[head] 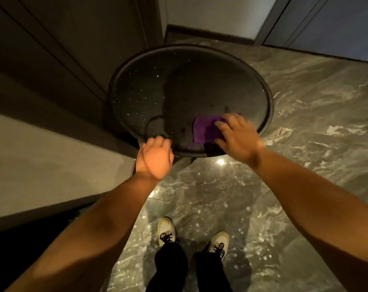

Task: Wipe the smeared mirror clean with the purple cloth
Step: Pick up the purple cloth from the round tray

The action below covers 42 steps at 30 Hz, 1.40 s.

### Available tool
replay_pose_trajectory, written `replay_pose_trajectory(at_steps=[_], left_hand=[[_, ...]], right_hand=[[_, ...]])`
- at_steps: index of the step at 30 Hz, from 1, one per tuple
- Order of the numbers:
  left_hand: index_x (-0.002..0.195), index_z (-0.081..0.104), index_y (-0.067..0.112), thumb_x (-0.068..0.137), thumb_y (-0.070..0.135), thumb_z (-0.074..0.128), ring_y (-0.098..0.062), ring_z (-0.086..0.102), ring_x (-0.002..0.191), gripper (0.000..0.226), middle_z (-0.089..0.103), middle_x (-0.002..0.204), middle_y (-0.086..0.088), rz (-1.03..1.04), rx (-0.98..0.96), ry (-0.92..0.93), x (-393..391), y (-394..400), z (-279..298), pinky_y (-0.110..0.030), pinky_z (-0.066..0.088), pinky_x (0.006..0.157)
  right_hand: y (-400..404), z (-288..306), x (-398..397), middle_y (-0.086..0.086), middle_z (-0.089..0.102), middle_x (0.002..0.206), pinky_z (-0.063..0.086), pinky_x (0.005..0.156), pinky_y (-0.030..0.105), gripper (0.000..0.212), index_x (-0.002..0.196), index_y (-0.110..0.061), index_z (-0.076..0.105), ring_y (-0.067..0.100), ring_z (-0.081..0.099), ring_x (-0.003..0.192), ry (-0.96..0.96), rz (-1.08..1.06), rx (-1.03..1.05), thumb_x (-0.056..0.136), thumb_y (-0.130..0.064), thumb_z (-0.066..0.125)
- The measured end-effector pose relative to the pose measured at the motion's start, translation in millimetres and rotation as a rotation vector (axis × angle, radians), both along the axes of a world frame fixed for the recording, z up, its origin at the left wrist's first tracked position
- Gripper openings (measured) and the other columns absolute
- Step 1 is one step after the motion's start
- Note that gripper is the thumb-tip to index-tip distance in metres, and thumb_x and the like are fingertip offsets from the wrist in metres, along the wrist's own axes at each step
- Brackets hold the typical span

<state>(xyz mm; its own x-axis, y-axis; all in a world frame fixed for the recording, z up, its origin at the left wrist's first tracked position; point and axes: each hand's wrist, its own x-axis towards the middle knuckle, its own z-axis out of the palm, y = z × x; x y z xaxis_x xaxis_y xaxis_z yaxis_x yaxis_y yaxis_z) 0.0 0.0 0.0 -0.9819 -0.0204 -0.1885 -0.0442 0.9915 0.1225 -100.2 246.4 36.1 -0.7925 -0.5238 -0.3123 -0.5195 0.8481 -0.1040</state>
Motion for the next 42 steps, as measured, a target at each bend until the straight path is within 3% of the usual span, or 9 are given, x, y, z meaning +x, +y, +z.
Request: replay_pose_trajectory(at_steps=[2,5,11,20,25,29,33,37,42], left_hand=[[0.11,0.067,0.011,0.085,0.03,0.044,-0.034,0.059,0.097,0.039,0.063,0.107,-0.011,0.004,0.026,0.1,-8.5,-2.4,-12.8,-0.043,0.048,0.08],[0.123,0.061,0.009,0.087,0.032,0.047,-0.035,0.05,0.126,0.045,0.057,0.131,-0.014,-0.039,0.033,0.222,-13.7,-5.3,-31.9,-0.049,0.044,0.099],[0.142,0.048,0.008,0.096,0.045,0.032,-0.033,0.029,0.146,0.062,0.04,0.153,-0.015,-0.056,-0.009,0.104,-14.5,-14.5,-46.2,-0.053,0.029,0.115],[0.141,0.05,0.008,0.095,0.046,0.031,-0.032,0.028,0.146,0.063,0.042,0.152,-0.015,-0.041,-0.014,0.126,-11.2,-15.5,-55.1,-0.051,0.027,0.117],[0.142,0.049,0.01,0.097,0.044,0.039,-0.029,0.027,0.147,0.058,0.041,0.153,-0.012,-0.029,-0.03,0.064,-14.7,-15.9,-45.5,-0.05,0.027,0.117],[0.135,0.056,0.009,0.095,0.037,0.052,-0.029,0.038,0.141,0.049,0.049,0.145,-0.013,0.007,-0.022,0.037,-9.4,-15.1,-18.7,-0.049,0.028,0.116],[0.132,0.059,0.012,0.094,0.034,0.051,-0.026,0.051,0.129,0.045,0.058,0.136,-0.008,0.057,-0.057,0.026,12.2,-8.4,32.8,-0.043,0.033,0.111],[0.127,0.063,0.01,0.089,0.035,0.047,-0.03,0.056,0.121,0.049,0.063,0.128,-0.011,0.1,-0.02,0.005,52.3,-0.2,90.6,-0.043,0.039,0.105],[0.137,0.053,0.013,0.092,0.036,0.052,-0.029,0.048,0.128,0.051,0.054,0.138,-0.008,0.207,-0.065,0.001,129.7,11.8,153.6,-0.041,0.034,0.107]], right_hand=[[-4.8,-10.8,-11.1,0.013,0.027,0.157,0.027,0.116,0.051,0.064,0.152,-0.018,0.03,0.034,0.022,0.146,0.017,0.056,0.073,0.099,-0.052,0.045],[-7.9,-27.3,-20.8,0.008,0.018,0.162,0.018,0.12,0.048,0.072,0.156,-0.021,0.018,0.03,0.013,0.15,0.002,0.113,0.129,0.097,-0.062,0.028],[-11.2,-44.3,-19.1,0.007,0.034,0.154,0.027,0.116,0.05,0.076,0.152,-0.025,0.025,0.031,0.035,0.14,0.028,0.131,0.17,0.092,-0.069,0.011],[-16.1,-49.1,-24.4,0.011,0.053,0.127,0.044,0.093,0.047,0.064,0.147,-0.019,0.035,0.033,0.052,0.111,0.116,0.152,0.155,0.096,-0.058,0.031],[-27.7,-39.1,-30.4,0.01,0.053,0.121,0.048,0.093,0.043,0.044,0.137,-0.017,0.04,0.028,0.055,0.109,0.017,0.084,0.055,0.101,-0.042,0.043],[-30.2,-12.6,-28.9,0.009,0.051,0.122,0.051,0.09,0.04,0.041,0.136,-0.018,0.042,0.026,0.054,0.108,-0.056,-0.032,-0.05,0.102,-0.04,0.047],[-25.1,32.8,-14.5,0.01,0.051,0.124,0.048,0.09,0.039,0.047,0.139,-0.017,0.042,0.029,0.053,0.111,-0.054,-0.049,-0.123,0.1,-0.041,0.05],[-20.1,82.5,16.5,0.009,0.05,0.126,0.05,0.091,0.041,0.049,0.142,-0.019,0.041,0.029,0.053,0.113,-0.051,0.047,-0.104,0.1,-0.042,0.051],[-24.7,139.4,60.4,0.01,0.05,0.126,0.05,0.095,0.043,0.05,0.141,-0.019,0.043,0.031,0.052,0.114,-0.029,0.194,-0.119,0.098,-0.042,0.054]])
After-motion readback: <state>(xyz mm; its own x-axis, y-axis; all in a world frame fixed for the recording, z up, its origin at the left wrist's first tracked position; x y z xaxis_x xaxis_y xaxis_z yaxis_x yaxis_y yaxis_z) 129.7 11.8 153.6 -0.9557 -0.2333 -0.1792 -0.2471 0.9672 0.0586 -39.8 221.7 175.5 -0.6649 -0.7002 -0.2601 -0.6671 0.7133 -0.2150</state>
